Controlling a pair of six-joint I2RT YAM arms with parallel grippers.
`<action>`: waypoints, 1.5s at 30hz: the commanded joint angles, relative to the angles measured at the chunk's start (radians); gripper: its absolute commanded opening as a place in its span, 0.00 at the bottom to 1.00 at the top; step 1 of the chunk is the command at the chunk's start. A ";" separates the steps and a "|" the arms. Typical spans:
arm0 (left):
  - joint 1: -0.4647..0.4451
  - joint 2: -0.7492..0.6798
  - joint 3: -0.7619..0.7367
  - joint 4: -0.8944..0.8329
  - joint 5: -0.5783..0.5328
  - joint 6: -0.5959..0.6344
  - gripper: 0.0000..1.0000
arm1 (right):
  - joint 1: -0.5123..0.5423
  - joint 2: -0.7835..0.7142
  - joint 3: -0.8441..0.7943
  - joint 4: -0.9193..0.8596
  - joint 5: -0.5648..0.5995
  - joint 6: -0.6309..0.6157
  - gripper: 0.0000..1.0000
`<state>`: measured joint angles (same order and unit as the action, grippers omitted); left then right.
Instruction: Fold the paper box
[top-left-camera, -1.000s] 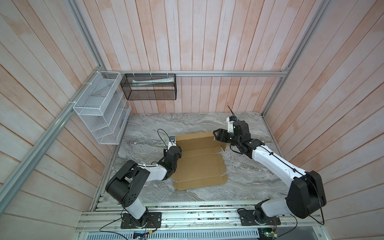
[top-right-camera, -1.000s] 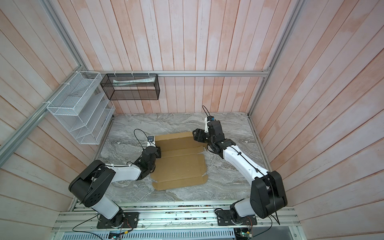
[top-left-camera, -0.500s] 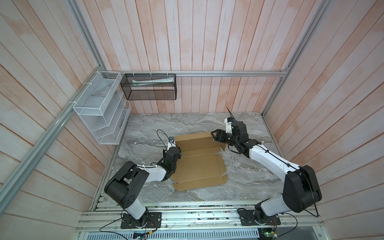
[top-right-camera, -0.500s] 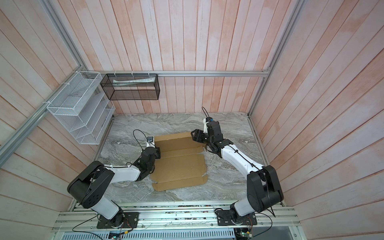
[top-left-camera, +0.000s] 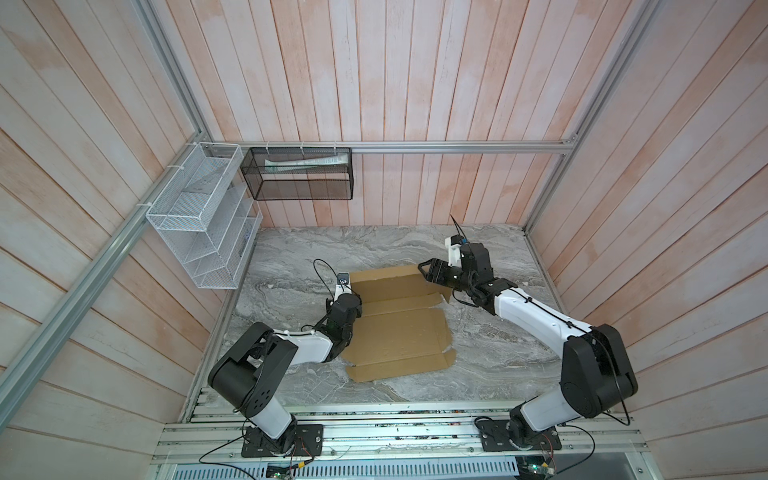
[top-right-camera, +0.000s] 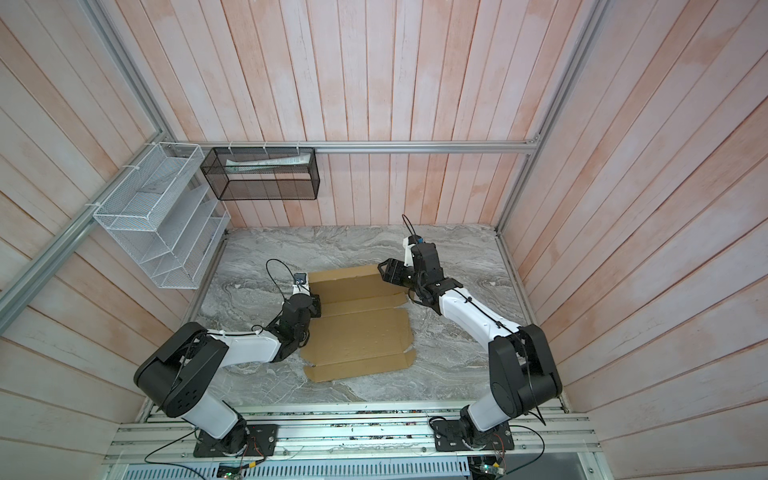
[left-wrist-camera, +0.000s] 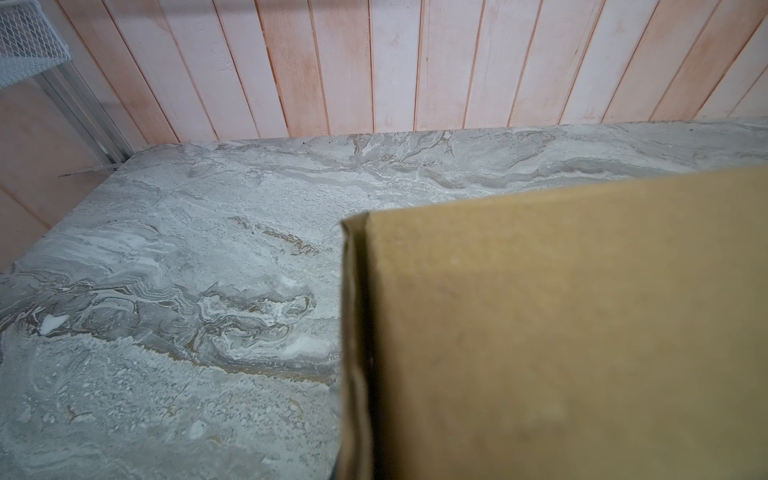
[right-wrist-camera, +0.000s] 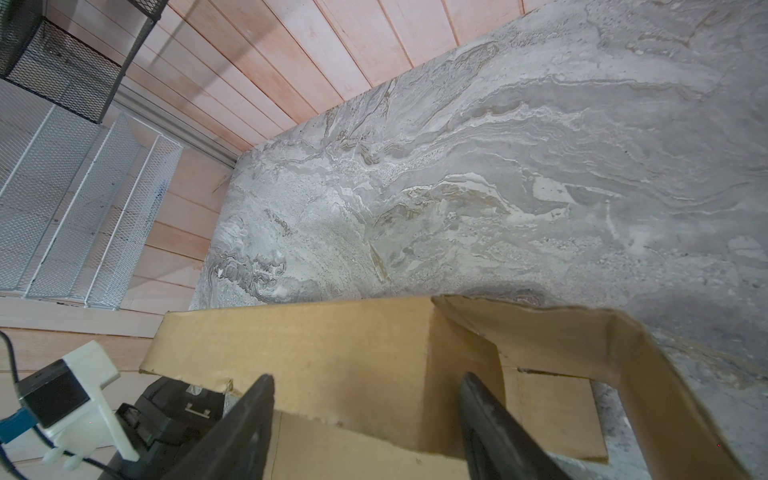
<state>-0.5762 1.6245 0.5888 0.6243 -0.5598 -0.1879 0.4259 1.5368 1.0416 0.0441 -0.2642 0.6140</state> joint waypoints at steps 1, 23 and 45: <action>0.002 -0.018 -0.004 0.009 0.000 -0.009 0.00 | 0.014 0.014 -0.012 0.029 -0.018 0.013 0.71; 0.001 -0.041 -0.010 -0.001 -0.003 -0.016 0.00 | 0.027 0.006 -0.025 0.066 -0.049 0.038 0.70; 0.034 -0.071 0.039 -0.170 0.024 -0.079 0.00 | -0.018 -0.123 -0.190 -0.043 -0.027 -0.073 0.71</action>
<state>-0.5499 1.5833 0.5980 0.5007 -0.5514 -0.2440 0.4095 1.4242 0.8707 0.0181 -0.2825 0.5739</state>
